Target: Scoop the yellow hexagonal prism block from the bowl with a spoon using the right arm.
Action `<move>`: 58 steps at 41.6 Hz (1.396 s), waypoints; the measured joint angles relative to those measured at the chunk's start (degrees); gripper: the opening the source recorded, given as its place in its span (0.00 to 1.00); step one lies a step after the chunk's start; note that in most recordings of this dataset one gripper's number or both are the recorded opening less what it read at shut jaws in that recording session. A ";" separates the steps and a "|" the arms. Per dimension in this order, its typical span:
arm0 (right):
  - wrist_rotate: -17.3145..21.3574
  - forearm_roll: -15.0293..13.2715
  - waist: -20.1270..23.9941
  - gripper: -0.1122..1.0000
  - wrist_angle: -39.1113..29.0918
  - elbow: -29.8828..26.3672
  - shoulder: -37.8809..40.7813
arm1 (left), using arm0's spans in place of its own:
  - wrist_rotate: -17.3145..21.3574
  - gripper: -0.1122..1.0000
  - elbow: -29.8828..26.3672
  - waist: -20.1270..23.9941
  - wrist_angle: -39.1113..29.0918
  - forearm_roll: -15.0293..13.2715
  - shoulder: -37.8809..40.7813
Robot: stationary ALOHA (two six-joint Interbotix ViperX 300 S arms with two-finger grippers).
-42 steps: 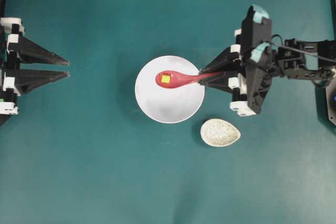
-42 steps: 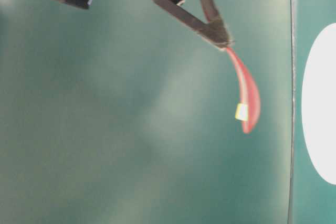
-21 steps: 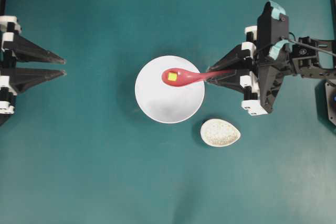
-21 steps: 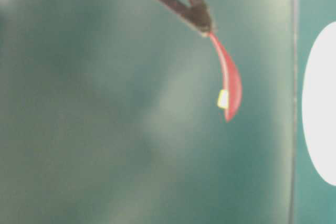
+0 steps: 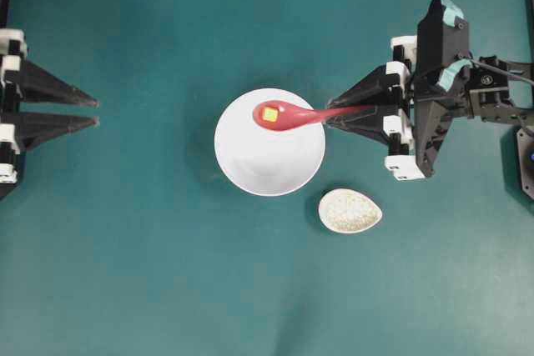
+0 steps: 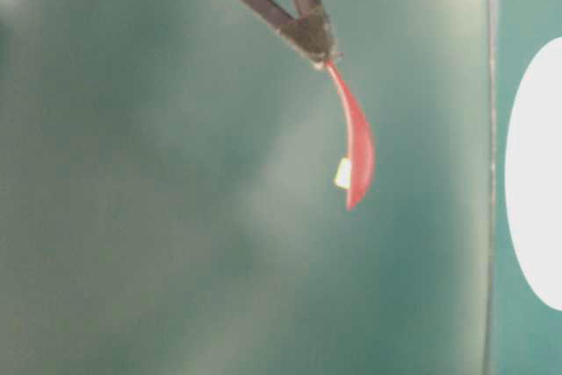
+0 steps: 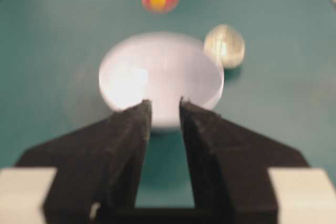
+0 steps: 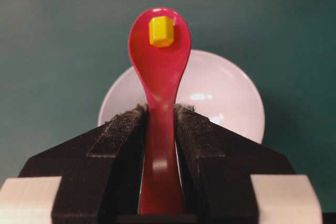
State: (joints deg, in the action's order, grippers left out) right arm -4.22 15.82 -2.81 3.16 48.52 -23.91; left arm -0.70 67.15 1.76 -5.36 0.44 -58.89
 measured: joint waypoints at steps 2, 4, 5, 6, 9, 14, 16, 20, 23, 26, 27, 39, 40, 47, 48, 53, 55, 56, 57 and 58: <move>0.00 0.09 0.00 0.32 -0.09 -0.09 0.09 | 0.00 0.35 0.00 0.00 -2.02 -0.09 -0.09; -0.18 0.09 0.00 0.32 0.00 0.00 0.00 | 0.00 0.35 0.00 0.00 -3.69 -0.09 -0.18; -0.26 0.00 0.00 0.32 -0.09 0.00 0.09 | 0.00 0.35 0.00 -0.09 -4.22 0.00 -0.18; -0.35 0.09 0.00 0.32 -0.09 0.00 0.09 | 0.00 0.35 0.00 0.00 -4.66 -0.09 -0.35; -0.35 0.00 0.00 0.32 0.00 0.00 0.00 | 0.00 0.35 0.00 -0.09 -5.27 0.00 -0.62; -0.35 -0.09 0.00 0.32 0.00 0.00 0.00 | 0.00 0.35 -0.09 0.00 -5.27 -0.09 -0.88; -0.44 -0.09 0.00 0.32 -0.09 0.00 0.00 | 0.00 0.35 -0.18 0.00 -5.27 0.00 -0.88; -0.44 -0.09 0.00 0.32 -0.18 0.00 0.00 | 0.00 0.35 -0.18 0.00 -5.27 0.00 -0.97; -0.44 -0.09 0.09 0.32 -0.26 0.00 0.00 | 0.00 0.35 -0.18 0.00 -5.10 -0.09 -0.97; -0.44 -0.09 0.09 0.32 -0.26 0.00 0.00 | 0.00 0.35 -0.18 0.00 -4.75 0.00 -0.97; -0.44 -0.09 0.09 0.32 -0.26 0.00 0.00 | -0.09 0.35 -0.18 0.00 -4.66 0.00 -0.97; -0.44 -0.09 0.44 0.32 -0.70 0.00 0.00 | 0.00 0.35 -0.18 0.00 -3.34 -0.09 -0.79; -0.35 -0.09 0.53 0.32 -0.70 0.00 0.00 | -0.09 0.35 -0.18 0.00 -3.34 0.00 -0.79; -0.44 -0.09 0.79 0.32 -0.79 0.00 0.09 | -0.09 0.35 -0.18 0.00 -3.25 0.00 -0.79; -0.44 -0.09 0.79 0.32 -0.79 0.00 0.09 | -0.09 0.35 -0.18 0.00 -3.25 0.00 -0.79; -0.44 -0.09 0.79 0.32 -0.79 0.00 0.00 | 0.00 0.35 -0.18 -0.09 -3.34 -0.09 -0.79; -0.44 -0.09 0.79 0.32 -0.79 0.00 0.00 | 0.00 0.35 -0.18 0.00 -3.25 0.00 -0.79; -0.44 -0.09 0.79 0.32 -0.70 0.00 0.00 | -0.09 0.35 -0.18 0.00 -3.25 -0.09 -0.79; -0.44 -0.09 0.79 0.32 -0.70 0.00 0.00 | 0.00 0.35 -0.18 0.00 -3.25 -0.09 -0.79; -0.44 -0.09 0.88 0.32 -0.79 0.00 0.00 | -0.09 0.35 -0.09 0.00 -3.25 -0.09 -0.79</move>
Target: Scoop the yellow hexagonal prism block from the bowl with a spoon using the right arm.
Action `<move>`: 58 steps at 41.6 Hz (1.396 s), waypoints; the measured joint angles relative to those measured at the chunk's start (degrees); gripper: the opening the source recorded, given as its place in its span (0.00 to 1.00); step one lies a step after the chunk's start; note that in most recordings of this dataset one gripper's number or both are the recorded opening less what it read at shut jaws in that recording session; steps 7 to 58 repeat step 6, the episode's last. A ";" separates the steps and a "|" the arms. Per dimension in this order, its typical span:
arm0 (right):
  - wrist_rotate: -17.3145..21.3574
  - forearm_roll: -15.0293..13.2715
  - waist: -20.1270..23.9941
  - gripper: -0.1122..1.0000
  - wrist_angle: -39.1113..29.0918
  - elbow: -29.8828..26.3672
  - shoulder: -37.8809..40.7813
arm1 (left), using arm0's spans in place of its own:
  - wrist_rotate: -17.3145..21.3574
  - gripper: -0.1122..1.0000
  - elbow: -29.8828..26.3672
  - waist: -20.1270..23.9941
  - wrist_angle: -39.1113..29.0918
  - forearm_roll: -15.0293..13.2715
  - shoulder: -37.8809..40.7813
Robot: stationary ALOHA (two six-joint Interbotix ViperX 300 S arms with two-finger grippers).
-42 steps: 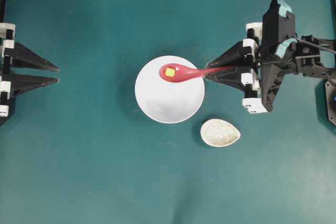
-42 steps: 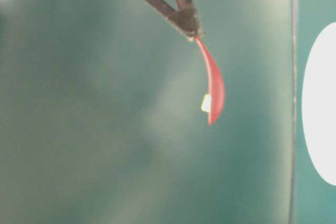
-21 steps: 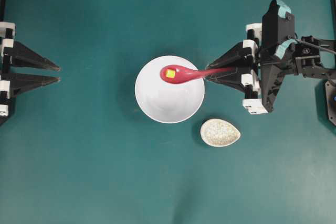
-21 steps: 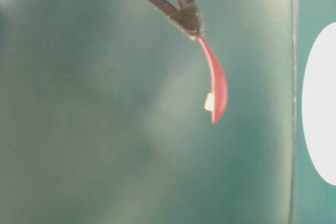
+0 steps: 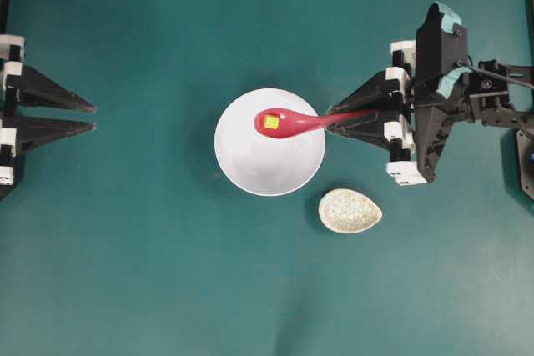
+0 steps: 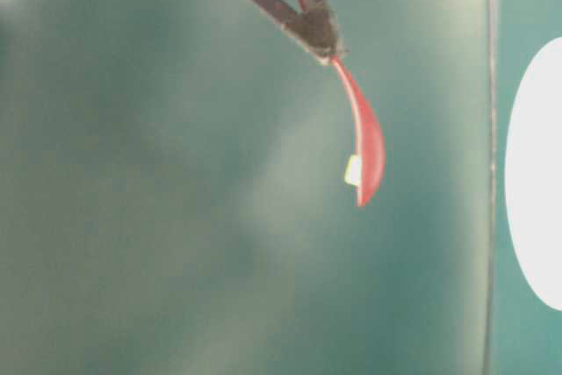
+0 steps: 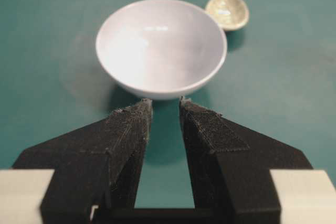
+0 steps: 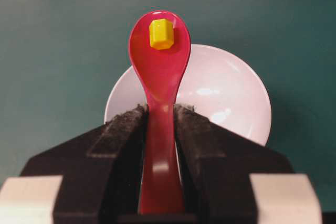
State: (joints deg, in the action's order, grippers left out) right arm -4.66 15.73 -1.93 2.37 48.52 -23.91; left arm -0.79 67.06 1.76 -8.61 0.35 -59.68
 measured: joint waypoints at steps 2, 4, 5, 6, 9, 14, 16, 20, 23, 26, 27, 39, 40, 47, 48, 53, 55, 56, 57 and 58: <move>0.00 0.00 -0.09 0.32 0.09 0.00 0.00 | 0.00 0.35 -0.09 0.00 -0.09 0.09 0.00; 0.00 0.00 -0.09 0.32 0.09 0.09 0.09 | 0.00 0.35 -0.09 0.00 0.00 0.09 0.00; 0.09 0.00 -0.09 0.32 0.09 0.00 0.00 | 0.00 0.35 -0.09 -0.09 0.00 0.00 0.00; 0.00 0.00 0.00 0.32 0.09 0.00 0.00 | 0.00 0.35 -0.09 0.00 0.00 0.09 0.00; 0.00 0.00 0.00 0.32 0.09 0.00 0.00 | 0.00 0.35 -0.09 0.00 0.00 0.09 0.00; 0.00 0.00 0.00 0.32 0.09 0.00 0.00 | 0.00 0.35 -0.09 0.00 0.00 0.09 0.00; 0.00 0.00 0.00 0.32 0.09 0.00 0.00 | 0.00 0.35 -0.09 0.00 0.00 0.09 0.00; 0.00 0.00 0.00 0.32 0.09 0.00 0.00 | 0.00 0.35 -0.09 0.00 0.00 0.09 0.00; 0.00 0.00 0.00 0.32 0.09 0.00 0.00 | 0.00 0.35 -0.09 0.00 0.00 0.09 0.00; 0.00 0.00 0.00 0.32 0.09 0.00 0.00 | 0.00 0.35 -0.09 0.00 0.00 0.09 0.00; 0.00 0.00 0.00 0.32 0.09 0.00 0.00 | 0.00 0.35 -0.09 0.00 0.00 0.09 0.00; 0.00 0.00 0.00 0.32 0.09 0.00 0.00 | 0.00 0.35 -0.09 0.00 0.00 0.09 0.00; 0.00 0.00 0.00 0.32 0.09 0.00 0.00 | 0.00 0.35 -0.09 0.00 0.00 0.09 0.00; 0.00 0.00 0.00 0.32 0.09 0.00 0.00 | 0.00 0.35 -0.09 0.00 0.00 0.09 0.00; 0.00 0.00 0.00 0.32 0.09 0.00 0.00 | 0.00 0.35 -0.09 0.00 0.00 0.09 0.00; 0.00 0.00 0.00 0.32 0.09 0.00 0.00 | 0.00 0.35 -0.09 0.00 0.00 0.09 0.00; 0.00 0.00 0.00 0.32 0.09 0.00 0.00 | 0.00 0.35 -0.09 0.00 0.00 0.09 0.00; 0.00 0.00 0.00 0.32 0.09 0.00 0.00 | 0.00 0.35 -0.09 0.00 0.00 0.09 0.00; 0.00 0.00 0.00 0.32 0.09 0.00 0.00 | 0.00 0.35 -0.09 0.00 0.00 0.09 0.00; 0.00 0.00 0.00 0.32 0.09 0.00 0.00 | 0.00 0.35 -0.09 0.00 0.00 0.09 0.00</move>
